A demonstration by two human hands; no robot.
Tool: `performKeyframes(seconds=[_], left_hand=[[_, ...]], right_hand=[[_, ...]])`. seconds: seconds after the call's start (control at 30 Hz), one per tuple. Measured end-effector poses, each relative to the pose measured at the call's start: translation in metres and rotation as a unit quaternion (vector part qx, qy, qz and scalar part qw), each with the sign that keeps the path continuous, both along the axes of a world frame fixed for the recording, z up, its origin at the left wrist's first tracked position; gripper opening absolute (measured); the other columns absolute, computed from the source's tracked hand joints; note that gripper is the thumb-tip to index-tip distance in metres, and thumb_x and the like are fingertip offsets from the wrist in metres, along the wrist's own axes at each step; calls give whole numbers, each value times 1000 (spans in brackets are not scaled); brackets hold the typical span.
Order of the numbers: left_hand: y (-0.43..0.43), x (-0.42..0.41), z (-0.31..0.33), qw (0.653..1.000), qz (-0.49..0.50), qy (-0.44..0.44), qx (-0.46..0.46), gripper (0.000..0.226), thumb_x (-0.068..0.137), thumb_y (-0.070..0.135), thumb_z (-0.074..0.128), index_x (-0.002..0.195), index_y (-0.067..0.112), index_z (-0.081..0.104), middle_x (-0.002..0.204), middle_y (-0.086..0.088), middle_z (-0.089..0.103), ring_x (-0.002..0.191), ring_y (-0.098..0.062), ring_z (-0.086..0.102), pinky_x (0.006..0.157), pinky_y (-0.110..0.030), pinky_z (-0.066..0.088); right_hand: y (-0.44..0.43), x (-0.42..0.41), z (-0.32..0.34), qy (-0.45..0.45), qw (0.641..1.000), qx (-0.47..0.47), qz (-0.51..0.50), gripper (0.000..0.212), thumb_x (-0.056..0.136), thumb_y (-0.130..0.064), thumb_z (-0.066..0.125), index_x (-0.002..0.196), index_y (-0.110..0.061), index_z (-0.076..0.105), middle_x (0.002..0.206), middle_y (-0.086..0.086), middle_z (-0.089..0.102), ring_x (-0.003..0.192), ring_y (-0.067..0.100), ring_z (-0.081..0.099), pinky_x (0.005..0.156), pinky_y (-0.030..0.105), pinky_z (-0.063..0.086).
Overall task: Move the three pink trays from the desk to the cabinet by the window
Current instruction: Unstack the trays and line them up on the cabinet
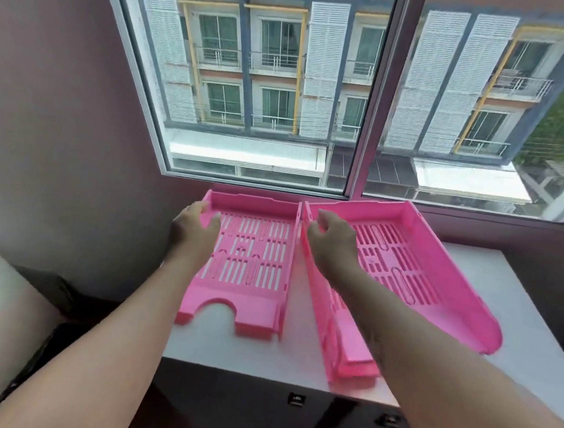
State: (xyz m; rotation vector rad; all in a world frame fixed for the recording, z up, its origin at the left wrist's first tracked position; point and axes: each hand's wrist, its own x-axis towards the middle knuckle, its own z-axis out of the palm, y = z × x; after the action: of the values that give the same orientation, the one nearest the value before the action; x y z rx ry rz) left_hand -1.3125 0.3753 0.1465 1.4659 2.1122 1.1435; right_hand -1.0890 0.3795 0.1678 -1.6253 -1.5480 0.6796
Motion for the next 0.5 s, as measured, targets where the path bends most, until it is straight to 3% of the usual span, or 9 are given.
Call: performKeyframes(seconds=[0.07, 0.17, 0.27, 0.33, 0.43, 0.5], left_hand=[[0, 36, 12, 999, -27, -23, -2, 45, 97, 27, 58, 137, 6, 56, 140, -13, 60, 123, -30, 60, 103, -38, 47], [-7, 90, 19, 997, -59, -53, -23, 49, 97, 29, 57, 140, 7, 53, 140, -12, 60, 126, -29, 58, 105, -42, 48], [-20, 143, 11, 993, -58, -78, -72, 53, 96, 28, 56, 144, 7, 49, 144, -13, 56, 128, -28, 55, 103, -36, 45], [-36, 177, -2, 986, -44, -114, -115, 54, 97, 26, 54, 145, 6, 46, 143, -13, 55, 115, -25, 58, 89, -28, 42], [-54, 216, -28, 978, -31, -154, -141, 51, 99, 15, 47, 148, 5, 42, 138, -12, 59, 83, -11, 55, 65, -14, 43], [-58, 228, -36, 980, -7, -141, -141, 45, 100, 9, 41, 145, 4, 46, 127, -15, 64, 67, -9, 54, 43, -4, 36]], right_hand=[[11, 41, 14, -23, 999, 10, -40, 28, 95, -14, 48, 110, -4, 68, 99, 14, 70, 86, 29, 65, 74, 36, 54], [19, 108, 20, -58, 995, -9, -82, 31, 93, -16, 45, 111, -4, 67, 88, 10, 62, 66, 26, 57, 55, 29, 45], [19, 172, 8, -93, 990, -42, -96, 33, 93, -17, 47, 115, -2, 65, 96, 12, 65, 75, 28, 58, 61, 31, 45], [12, 206, -5, -100, 988, -73, -91, 29, 92, -15, 46, 109, -3, 66, 100, 16, 67, 83, 34, 63, 67, 36, 50], [3, 242, -29, -137, 980, -129, -60, 20, 93, -11, 44, 78, -8, 57, 84, 17, 59, 78, 33, 55, 66, 34, 41], [-2, 255, -45, -146, 976, -157, -33, 23, 95, -9, 40, 81, -6, 58, 84, 17, 58, 80, 31, 52, 68, 33, 38]])
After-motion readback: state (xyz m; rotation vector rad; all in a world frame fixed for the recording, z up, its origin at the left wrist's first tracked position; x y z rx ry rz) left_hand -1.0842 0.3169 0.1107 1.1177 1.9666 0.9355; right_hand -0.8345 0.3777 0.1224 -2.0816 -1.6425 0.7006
